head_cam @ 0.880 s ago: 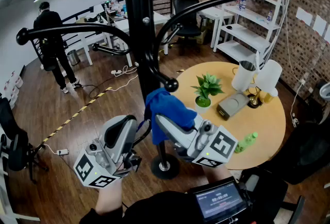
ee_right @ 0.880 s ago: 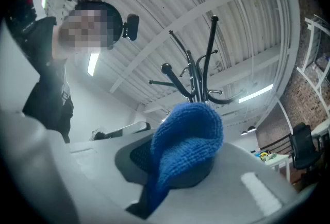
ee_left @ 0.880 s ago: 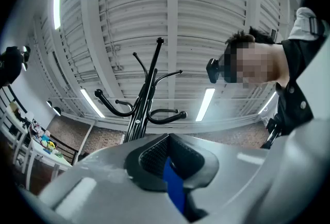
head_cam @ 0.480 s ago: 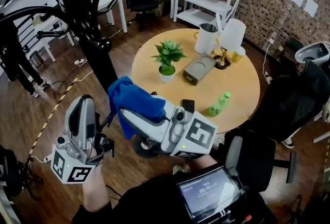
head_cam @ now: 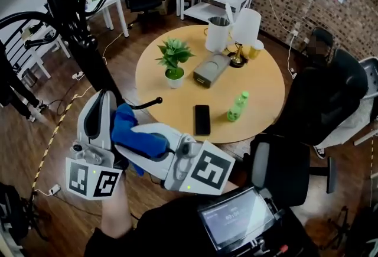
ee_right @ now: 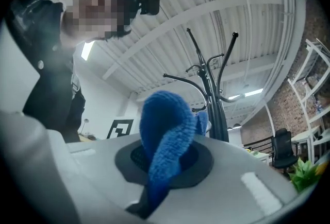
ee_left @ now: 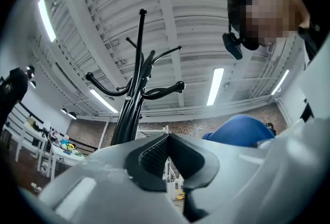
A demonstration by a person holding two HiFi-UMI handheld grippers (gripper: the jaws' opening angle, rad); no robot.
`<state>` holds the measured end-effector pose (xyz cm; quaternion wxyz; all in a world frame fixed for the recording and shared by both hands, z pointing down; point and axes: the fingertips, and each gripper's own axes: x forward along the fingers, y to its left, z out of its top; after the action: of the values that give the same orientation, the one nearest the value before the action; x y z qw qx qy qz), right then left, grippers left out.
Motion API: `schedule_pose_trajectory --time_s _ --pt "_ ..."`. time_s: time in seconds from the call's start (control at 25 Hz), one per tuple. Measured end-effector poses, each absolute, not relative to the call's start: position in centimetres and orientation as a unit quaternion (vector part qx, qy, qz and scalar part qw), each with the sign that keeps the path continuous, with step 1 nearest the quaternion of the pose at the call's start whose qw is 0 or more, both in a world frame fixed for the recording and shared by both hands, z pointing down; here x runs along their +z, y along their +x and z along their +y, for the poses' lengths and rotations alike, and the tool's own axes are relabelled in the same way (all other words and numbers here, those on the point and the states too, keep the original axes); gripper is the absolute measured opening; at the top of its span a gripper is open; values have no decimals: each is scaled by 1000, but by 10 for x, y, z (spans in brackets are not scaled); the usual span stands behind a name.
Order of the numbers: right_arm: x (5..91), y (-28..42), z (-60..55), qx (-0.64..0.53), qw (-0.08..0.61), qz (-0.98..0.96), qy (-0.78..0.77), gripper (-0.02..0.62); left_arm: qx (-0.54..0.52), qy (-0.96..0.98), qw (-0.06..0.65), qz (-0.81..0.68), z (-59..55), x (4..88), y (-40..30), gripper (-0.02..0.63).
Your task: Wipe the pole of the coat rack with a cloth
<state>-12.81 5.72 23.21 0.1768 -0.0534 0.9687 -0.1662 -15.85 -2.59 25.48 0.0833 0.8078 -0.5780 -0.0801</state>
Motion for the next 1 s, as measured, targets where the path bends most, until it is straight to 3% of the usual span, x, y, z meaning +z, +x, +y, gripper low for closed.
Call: schedule_pose_trajectory --time_s 0.32,1.0 --pt "251 -122 48 -279 229 932 -46 15 -127 774 140 -604 -29 278 -163 -8" --pt "251 -112 43 -312 274 908 -55 15 -90 776 119 -613 -33 277 -156 -8"
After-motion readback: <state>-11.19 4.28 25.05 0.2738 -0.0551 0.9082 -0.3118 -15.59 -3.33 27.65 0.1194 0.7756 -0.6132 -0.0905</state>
